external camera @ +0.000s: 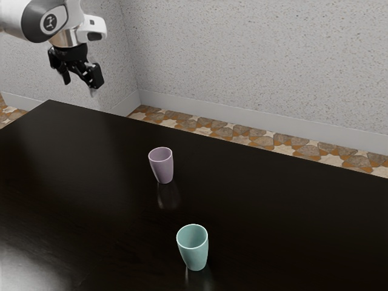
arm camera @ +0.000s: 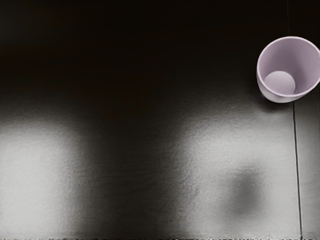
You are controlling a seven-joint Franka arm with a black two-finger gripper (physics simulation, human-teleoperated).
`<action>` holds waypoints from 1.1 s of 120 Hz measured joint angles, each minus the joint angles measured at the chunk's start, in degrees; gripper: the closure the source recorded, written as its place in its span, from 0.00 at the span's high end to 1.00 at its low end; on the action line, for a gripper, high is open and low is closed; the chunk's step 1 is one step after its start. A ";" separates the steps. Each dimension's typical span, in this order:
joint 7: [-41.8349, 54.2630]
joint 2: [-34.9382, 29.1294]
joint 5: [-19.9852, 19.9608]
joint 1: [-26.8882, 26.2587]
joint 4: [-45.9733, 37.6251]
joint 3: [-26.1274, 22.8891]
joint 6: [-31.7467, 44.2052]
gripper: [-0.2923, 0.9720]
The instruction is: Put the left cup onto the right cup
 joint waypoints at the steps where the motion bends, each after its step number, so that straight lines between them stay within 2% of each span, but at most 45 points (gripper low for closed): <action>1: 0.00 0.10 0.01 -0.03 0.01 -0.02 -0.01 0.77; 33: -0.53 5.60 -1.50 -0.56 0.96 -0.97 -0.02 0.77; 80: -1.22 15.05 -8.14 -0.34 5.20 -1.48 1.07 0.77; 132: -1.64 22.39 -9.28 0.33 7.93 -3.47 6.35 0.77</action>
